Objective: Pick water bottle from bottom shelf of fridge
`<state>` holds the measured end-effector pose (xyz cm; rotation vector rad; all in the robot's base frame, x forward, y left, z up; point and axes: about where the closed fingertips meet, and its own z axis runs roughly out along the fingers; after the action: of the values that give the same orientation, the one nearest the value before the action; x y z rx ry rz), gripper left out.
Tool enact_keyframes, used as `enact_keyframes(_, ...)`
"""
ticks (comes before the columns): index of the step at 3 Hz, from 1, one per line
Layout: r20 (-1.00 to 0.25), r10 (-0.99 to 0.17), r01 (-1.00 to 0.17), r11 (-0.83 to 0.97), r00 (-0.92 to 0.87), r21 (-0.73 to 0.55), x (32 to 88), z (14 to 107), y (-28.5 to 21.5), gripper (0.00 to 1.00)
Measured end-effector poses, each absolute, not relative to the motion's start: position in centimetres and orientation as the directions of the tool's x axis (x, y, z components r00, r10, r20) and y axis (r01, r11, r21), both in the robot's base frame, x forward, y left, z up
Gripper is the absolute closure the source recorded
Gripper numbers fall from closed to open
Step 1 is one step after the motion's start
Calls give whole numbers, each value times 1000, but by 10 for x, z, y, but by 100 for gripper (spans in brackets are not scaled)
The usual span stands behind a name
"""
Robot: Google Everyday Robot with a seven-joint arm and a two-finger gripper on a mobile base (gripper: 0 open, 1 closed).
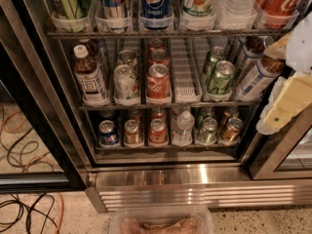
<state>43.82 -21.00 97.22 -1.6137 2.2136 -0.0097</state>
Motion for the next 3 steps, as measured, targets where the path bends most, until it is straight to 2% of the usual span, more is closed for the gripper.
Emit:
enact_keyframes(2, -651, -658, -818, 566, -379, -96, 427, 933, -167, 0)
enact_keyframes(3, -727, -578, -788, 610, -371, -82, 439, 946, -154, 0)
